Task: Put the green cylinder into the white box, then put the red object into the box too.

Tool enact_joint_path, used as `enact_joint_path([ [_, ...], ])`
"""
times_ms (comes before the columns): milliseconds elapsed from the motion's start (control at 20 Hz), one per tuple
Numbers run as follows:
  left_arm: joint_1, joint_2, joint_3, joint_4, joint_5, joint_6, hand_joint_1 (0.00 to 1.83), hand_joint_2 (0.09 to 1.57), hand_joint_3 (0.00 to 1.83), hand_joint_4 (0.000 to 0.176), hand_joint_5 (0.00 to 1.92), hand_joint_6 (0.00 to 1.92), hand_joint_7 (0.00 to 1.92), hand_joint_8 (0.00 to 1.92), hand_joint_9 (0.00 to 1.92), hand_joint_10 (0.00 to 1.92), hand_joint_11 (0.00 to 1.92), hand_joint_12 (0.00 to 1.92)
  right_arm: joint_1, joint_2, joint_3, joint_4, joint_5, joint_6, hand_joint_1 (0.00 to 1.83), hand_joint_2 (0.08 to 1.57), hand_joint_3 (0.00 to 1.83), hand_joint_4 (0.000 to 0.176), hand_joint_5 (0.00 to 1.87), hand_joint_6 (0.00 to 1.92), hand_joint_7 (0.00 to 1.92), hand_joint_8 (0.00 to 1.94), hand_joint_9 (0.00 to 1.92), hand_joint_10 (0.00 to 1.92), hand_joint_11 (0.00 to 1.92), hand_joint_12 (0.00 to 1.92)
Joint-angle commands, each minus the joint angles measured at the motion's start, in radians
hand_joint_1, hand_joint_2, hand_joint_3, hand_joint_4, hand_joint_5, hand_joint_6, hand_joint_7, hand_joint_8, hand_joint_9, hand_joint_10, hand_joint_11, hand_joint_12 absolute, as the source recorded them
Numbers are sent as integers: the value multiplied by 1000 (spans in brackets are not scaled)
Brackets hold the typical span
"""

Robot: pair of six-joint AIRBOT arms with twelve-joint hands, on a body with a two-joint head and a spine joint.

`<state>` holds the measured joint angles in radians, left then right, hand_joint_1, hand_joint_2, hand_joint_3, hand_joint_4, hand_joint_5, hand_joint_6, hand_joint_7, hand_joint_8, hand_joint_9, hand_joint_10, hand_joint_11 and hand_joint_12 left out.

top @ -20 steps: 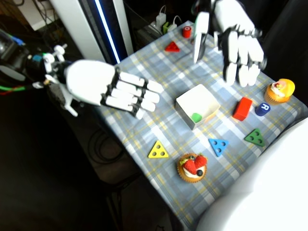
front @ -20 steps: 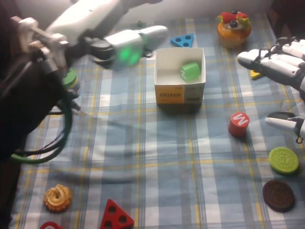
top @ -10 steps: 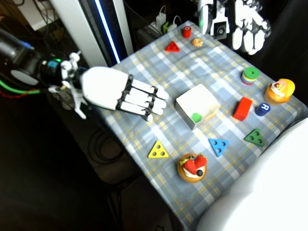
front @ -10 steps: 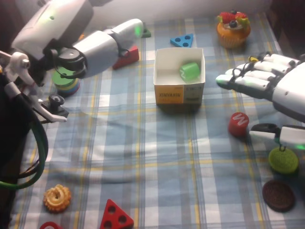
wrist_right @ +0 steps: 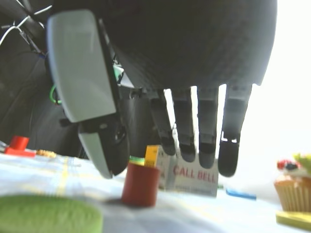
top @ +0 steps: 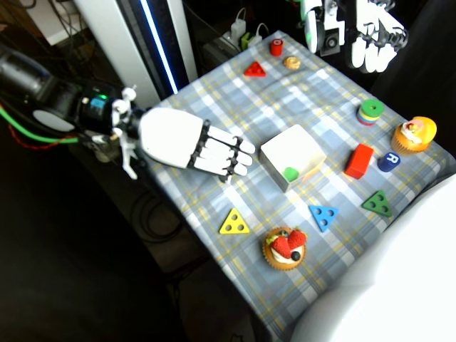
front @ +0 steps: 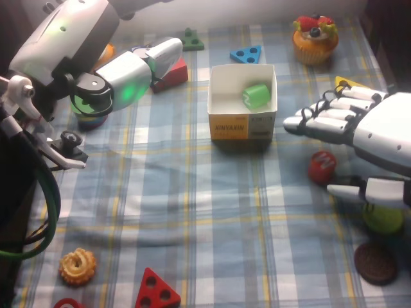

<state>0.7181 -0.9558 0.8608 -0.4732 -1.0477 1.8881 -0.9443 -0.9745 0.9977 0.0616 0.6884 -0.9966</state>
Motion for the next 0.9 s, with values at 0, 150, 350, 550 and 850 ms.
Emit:
enact_joint_path([
  [0,-4,0,-3,38,-116,-6,781,1336,0,0,551,30,508,15,151,781,0,1538,14,-2,3,-2,107,3,744,1273,1,0,232,23,297,13,176,282,0,1299],
  [150,-2,1,-3,35,-119,-6,764,1341,2,0,544,25,507,11,143,780,0,1524,14,-3,3,-3,104,3,732,1285,1,0,305,26,367,12,204,362,0,1355],
  [350,-1,0,-4,41,-107,-6,706,1356,1,0,535,14,487,1,163,680,0,1466,15,-9,8,-3,99,3,1067,1334,0,16,572,1631,630,1447,308,1320,78,1774],
  [550,2,1,-4,41,-107,-6,726,1355,0,0,530,7,483,0,190,562,0,1395,18,-17,13,-3,90,3,1164,1230,0,1,737,1335,825,1340,507,1347,277,1753],
  [850,28,19,-17,29,-130,-6,737,1356,1,0,536,7,490,2,194,577,0,1429,61,33,1,-104,217,148,1169,1239,0,0,752,1246,775,1496,536,1717,485,1921],
])
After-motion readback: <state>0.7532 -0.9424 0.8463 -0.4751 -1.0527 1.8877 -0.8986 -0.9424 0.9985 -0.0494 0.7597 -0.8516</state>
